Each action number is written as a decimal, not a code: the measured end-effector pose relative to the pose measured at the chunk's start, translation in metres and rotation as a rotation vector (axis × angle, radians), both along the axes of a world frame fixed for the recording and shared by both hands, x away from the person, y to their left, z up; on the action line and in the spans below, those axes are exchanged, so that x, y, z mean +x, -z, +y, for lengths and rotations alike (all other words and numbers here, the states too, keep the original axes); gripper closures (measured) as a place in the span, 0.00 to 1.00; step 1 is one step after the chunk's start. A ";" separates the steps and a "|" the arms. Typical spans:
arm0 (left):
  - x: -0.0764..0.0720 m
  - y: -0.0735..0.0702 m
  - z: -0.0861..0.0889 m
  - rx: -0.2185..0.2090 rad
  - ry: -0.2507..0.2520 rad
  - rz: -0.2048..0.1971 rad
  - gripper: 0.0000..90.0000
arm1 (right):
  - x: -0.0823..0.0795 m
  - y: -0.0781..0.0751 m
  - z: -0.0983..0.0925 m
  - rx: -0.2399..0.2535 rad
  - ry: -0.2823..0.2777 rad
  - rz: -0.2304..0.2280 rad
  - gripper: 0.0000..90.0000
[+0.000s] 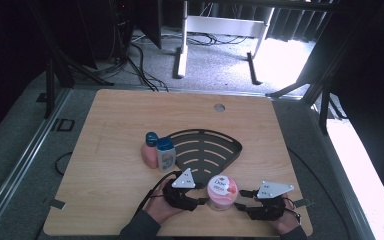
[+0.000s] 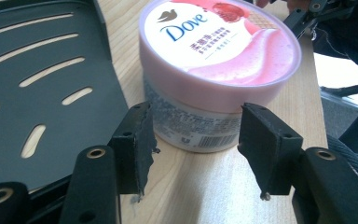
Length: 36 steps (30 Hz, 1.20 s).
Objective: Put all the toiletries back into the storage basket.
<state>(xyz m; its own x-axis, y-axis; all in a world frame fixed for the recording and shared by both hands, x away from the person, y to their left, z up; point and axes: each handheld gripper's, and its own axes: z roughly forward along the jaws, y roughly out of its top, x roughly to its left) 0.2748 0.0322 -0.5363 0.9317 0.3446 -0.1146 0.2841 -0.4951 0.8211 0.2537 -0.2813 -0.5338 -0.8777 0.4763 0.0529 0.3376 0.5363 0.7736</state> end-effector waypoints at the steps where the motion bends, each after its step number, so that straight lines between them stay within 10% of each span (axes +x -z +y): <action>1: 0.000 0.000 -0.001 -0.001 0.002 -0.001 0.50 | 0.000 0.000 0.000 0.002 -0.002 -0.001 0.52; 36: -0.004 0.006 -0.019 0.059 0.031 -0.062 0.32 | 0.001 0.000 0.016 -0.018 -0.043 -0.035 0.32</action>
